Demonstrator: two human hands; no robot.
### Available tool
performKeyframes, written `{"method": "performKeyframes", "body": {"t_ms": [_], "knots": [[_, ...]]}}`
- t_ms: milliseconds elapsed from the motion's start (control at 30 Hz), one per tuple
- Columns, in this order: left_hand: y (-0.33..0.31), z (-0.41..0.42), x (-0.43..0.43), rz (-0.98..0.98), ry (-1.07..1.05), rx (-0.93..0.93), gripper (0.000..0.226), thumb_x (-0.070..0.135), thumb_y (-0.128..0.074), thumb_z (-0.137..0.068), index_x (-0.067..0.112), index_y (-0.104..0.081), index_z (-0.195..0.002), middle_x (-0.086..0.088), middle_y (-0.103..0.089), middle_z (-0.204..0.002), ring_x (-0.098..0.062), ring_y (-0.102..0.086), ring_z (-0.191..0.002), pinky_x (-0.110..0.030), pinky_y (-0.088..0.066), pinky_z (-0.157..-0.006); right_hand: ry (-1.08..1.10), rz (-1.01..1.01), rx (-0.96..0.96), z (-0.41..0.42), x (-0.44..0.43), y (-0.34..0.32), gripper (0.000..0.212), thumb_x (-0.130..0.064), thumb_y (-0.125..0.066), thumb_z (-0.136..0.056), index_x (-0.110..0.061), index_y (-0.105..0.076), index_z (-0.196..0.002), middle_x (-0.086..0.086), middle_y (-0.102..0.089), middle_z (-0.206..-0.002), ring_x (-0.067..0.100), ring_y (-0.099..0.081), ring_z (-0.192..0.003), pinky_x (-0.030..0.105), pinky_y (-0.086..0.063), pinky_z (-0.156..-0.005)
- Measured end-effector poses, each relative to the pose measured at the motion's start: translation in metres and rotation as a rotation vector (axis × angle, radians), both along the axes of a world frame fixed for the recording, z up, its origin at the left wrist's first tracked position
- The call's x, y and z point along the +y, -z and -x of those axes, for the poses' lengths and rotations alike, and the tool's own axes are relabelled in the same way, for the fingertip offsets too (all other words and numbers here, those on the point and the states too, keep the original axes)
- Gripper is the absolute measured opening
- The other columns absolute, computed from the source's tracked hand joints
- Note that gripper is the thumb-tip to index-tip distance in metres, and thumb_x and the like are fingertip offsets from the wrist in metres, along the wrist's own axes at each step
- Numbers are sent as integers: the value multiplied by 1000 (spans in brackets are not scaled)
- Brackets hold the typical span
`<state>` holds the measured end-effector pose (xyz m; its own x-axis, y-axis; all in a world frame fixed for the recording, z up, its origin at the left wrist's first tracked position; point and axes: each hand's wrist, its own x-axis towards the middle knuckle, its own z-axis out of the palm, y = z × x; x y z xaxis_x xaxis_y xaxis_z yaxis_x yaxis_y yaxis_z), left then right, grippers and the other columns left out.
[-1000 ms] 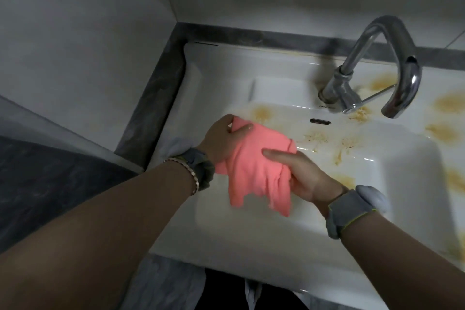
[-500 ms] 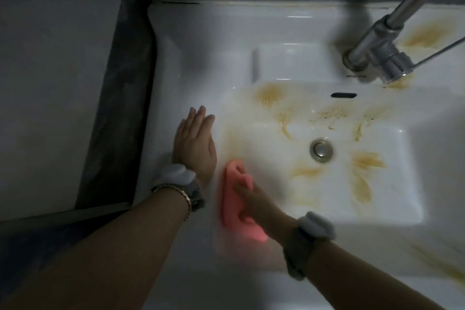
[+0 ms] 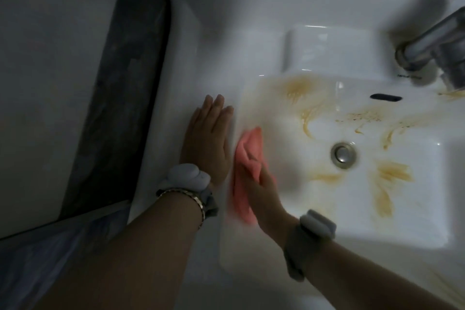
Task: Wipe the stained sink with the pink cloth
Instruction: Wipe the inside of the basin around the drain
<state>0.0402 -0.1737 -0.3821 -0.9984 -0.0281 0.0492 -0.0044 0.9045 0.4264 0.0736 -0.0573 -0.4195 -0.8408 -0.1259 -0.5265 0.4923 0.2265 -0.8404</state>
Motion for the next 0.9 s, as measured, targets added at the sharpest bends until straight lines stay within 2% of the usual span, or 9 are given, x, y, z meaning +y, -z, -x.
{"method": "performKeyframes", "body": {"t_ms": [133, 233, 333, 433, 500, 667, 733, 800, 900], "knots": [[1, 2, 0, 24, -7, 39, 48, 9, -30, -83, -7, -57, -119, -29, -52, -130, -49, -45, -123, -56, -35, -102, 41, 45, 4, 20, -1, -12, 31, -14, -52, -93, -23, -55, -122, 6, -59, -121, 26, -56, -113, 45, -46, -100], [6, 3, 0, 39, -22, 75, 46, 6, -31, -82, -7, -60, -116, -29, -55, -127, -49, -48, -121, -54, -34, -101, 259, 168, -37, 71, -15, -13, 15, -15, -55, -91, -22, -59, -103, 10, -62, -107, 30, -58, -106, 49, -46, -98], [6, 4, 0, 32, -32, 102, 46, 5, -31, -82, -7, -59, -116, -28, -54, -128, -48, -47, -121, -50, -29, -103, 327, 306, -171, 60, -11, -10, 17, -11, -57, -88, -26, -54, -96, 10, -60, -106, 33, -56, -109, 51, -45, -98], [6, 2, -1, 15, -24, 100, 50, 12, -29, -83, -6, -58, -119, -27, -53, -131, -46, -46, -124, -44, -34, -106, 203, 362, -285, 13, 3, -18, 21, -8, -62, -84, -28, -63, -89, 2, -69, -93, 24, -63, -96, 40, -53, -89], [5, 1, 0, 14, -24, 100, 50, 14, -28, -84, -6, -58, -119, -27, -53, -130, -46, -46, -123, -47, -35, -104, 143, 330, -239, 10, 7, -18, 21, -4, -63, -83, -24, -68, -85, -2, -71, -83, 17, -65, -83, 30, -56, -79], [7, 3, 0, 47, -20, 123, 48, 9, -31, -81, -6, -60, -116, -27, -57, -126, -47, -51, -119, -55, -38, -99, 223, 190, -120, 71, -7, -8, 15, -12, -58, -89, -26, -60, -86, 13, -67, -98, 21, -58, -94, 41, -49, -94], [6, 2, 0, 49, -31, 114, 47, 9, -31, -82, -6, -60, -117, -26, -57, -127, -45, -50, -120, -51, -35, -101, 211, 172, -113, 59, -8, -4, 16, -19, -57, -90, -33, -58, -83, 1, -67, -93, 11, -59, -89, 36, -48, -94], [5, 1, 2, 53, -23, 113, 46, 8, -32, -82, -6, -59, -117, -27, -56, -127, -47, -50, -120, -52, -33, -102, 123, 139, -102, 33, -3, -2, 23, -23, -57, -89, -44, -59, -80, -20, -64, -81, -5, -59, -78, 22, -49, -81], [3, 3, 0, 48, -6, 113, 48, 8, -32, -81, -8, -58, -118, -29, -55, -127, -49, -48, -120, -55, -35, -101, 161, 113, 15, 34, -6, 6, 25, -16, -57, -90, -39, -62, -85, -22, -63, -79, -8, -59, -73, 8, -49, -67]]}}
